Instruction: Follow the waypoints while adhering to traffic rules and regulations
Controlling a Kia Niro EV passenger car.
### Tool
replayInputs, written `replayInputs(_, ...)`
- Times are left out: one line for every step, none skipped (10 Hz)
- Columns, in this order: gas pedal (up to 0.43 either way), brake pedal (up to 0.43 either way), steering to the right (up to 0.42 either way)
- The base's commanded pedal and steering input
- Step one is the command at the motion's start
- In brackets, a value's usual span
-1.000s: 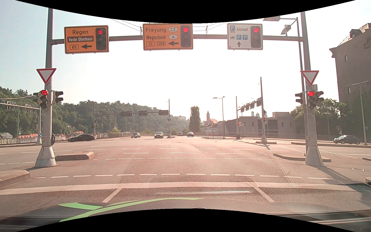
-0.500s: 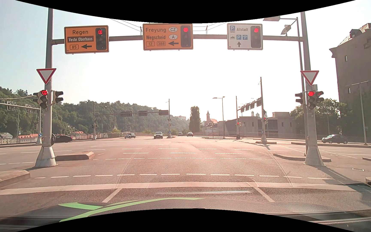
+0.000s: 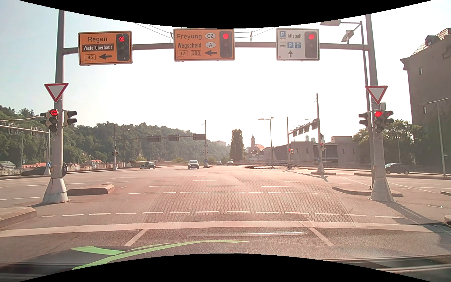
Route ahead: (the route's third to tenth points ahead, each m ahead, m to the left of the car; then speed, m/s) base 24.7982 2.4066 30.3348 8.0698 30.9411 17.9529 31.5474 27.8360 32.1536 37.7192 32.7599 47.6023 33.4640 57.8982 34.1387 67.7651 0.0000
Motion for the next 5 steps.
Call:
replayInputs(0.000,0.305,-0.002)
replayInputs(0.000,0.305,-0.002)
replayInputs(0.000,0.305,-0.002)
replayInputs(0.000,0.311,-0.002)
replayInputs(0.000,0.311,-0.002)
